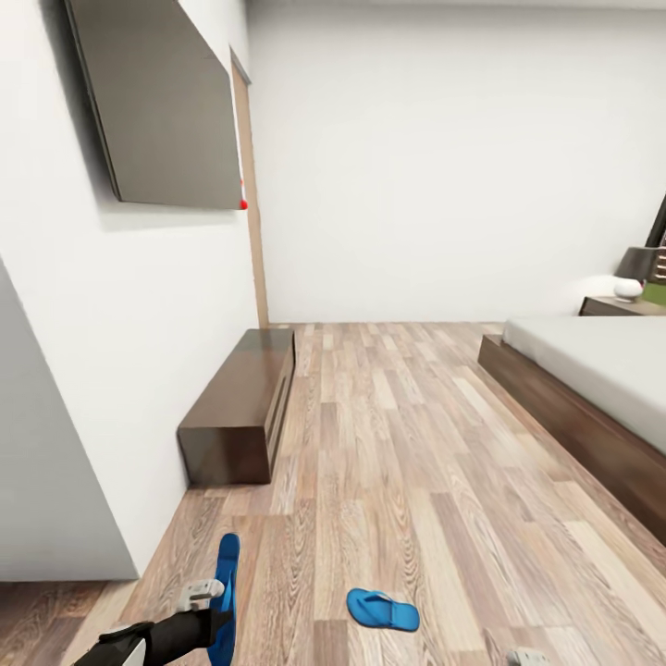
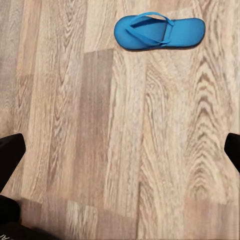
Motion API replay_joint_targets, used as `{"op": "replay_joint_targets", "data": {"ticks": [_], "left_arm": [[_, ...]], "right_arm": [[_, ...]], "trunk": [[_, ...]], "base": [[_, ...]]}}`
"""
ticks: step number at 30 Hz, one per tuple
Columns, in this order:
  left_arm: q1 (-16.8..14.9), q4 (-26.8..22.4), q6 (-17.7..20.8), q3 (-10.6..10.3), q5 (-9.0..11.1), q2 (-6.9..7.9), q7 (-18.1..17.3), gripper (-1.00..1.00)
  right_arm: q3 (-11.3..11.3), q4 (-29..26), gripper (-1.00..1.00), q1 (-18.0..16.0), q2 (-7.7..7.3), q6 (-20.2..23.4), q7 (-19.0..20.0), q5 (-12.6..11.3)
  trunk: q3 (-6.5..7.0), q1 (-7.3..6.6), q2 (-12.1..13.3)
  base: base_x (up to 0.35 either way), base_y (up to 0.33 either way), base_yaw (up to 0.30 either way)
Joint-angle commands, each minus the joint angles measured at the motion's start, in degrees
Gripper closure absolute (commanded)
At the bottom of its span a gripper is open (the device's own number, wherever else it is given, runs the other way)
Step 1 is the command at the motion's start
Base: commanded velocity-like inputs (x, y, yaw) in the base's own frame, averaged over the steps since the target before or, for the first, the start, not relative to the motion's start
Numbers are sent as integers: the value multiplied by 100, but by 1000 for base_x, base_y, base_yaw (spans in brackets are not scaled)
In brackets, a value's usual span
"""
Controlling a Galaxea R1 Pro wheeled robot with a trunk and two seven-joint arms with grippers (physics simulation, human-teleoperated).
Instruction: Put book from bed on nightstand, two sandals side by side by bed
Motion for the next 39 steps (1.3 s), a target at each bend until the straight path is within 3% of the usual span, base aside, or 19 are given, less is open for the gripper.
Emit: {"op": "replay_joint_targets", "data": {"ticks": [1,7,31,39], "left_arm": [[-3,-3,54,34,19,-2,-28,100],[-3,-3,54,33,19,-5,-28,100],[-3,-3,47,33,19,-5,-28,100],[-3,-3,46,33,19,-6,-28,100]], "right_arm": [[-48,-9,-100,-1,2,60,36,8],[-48,-9,-100,0,2,65,41,6],[-39,-9,-100,0,2,65,53,5],[-45,-9,-100,0,2,65,46,5]], "trunk": [[-6,-1,-3],[-6,-1,-3],[-6,-1,-3],[-6,-1,-3]], "base": [[0,210,285],[0,163,174],[0,30,4],[0,13,204]]}}
